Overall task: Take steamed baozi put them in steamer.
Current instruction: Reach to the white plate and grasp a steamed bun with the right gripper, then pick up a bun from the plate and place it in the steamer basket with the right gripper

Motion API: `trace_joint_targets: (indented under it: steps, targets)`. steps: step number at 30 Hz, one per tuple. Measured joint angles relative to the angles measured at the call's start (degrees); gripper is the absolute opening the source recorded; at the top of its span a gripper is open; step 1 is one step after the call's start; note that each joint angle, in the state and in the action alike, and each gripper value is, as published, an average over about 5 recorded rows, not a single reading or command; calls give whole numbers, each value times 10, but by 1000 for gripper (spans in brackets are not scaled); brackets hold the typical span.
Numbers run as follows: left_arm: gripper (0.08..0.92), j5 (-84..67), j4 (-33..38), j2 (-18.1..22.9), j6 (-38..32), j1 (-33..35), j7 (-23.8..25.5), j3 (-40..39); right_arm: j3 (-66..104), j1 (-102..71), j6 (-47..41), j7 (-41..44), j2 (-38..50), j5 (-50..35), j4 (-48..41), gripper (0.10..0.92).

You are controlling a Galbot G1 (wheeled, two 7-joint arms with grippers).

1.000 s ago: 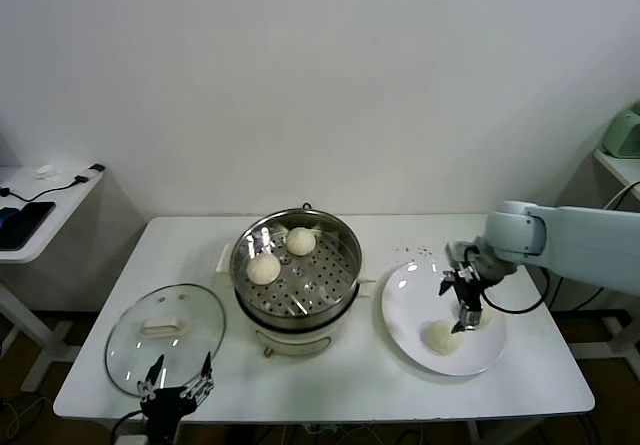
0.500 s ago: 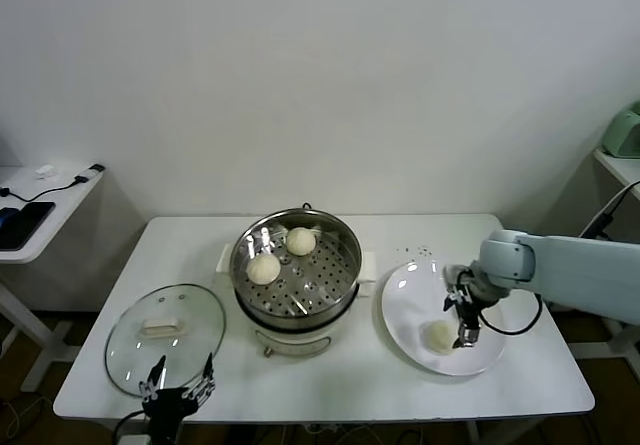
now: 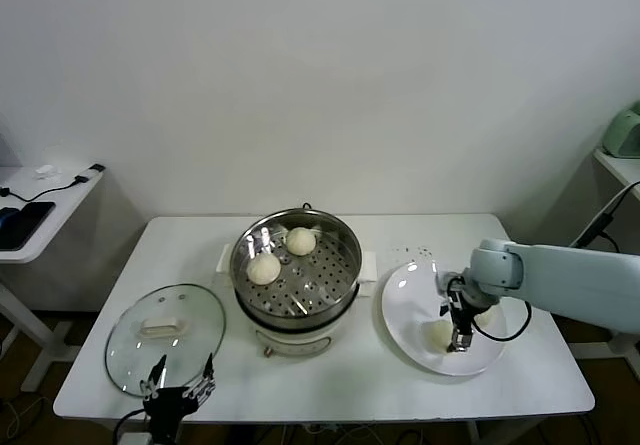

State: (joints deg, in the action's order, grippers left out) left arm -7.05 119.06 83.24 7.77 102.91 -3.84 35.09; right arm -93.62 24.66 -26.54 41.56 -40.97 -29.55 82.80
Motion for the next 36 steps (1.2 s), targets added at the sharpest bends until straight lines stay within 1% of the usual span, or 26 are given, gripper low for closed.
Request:
trace_joint_targets:
  steps: [5, 8, 15, 22, 29, 36]
  targets:
    - [823, 0, 0, 0, 1, -2, 0, 0, 7, -4, 0, 2, -2, 4, -2, 593]
    - [823, 0, 0, 0, 1, 0, 0, -1, 7, -2, 3, 5, -1, 8, 1, 573]
    - [823, 1, 7, 1, 2, 3, 0, -1, -12, 44, 23, 27, -6, 13, 7, 568]
    - [823, 2, 13, 1, 3, 4, 0, 0, -29, 145, 74, 77, -38, 13, -3, 568]
    - [823, 3, 16, -2, 3, 4, 1, 0, -8, 248, 164, 142, -106, 7, -21, 568]
    - [823, 3, 15, -4, 5, 1, 2, -1, 27, 298, 278, 193, -197, 11, -15, 568]
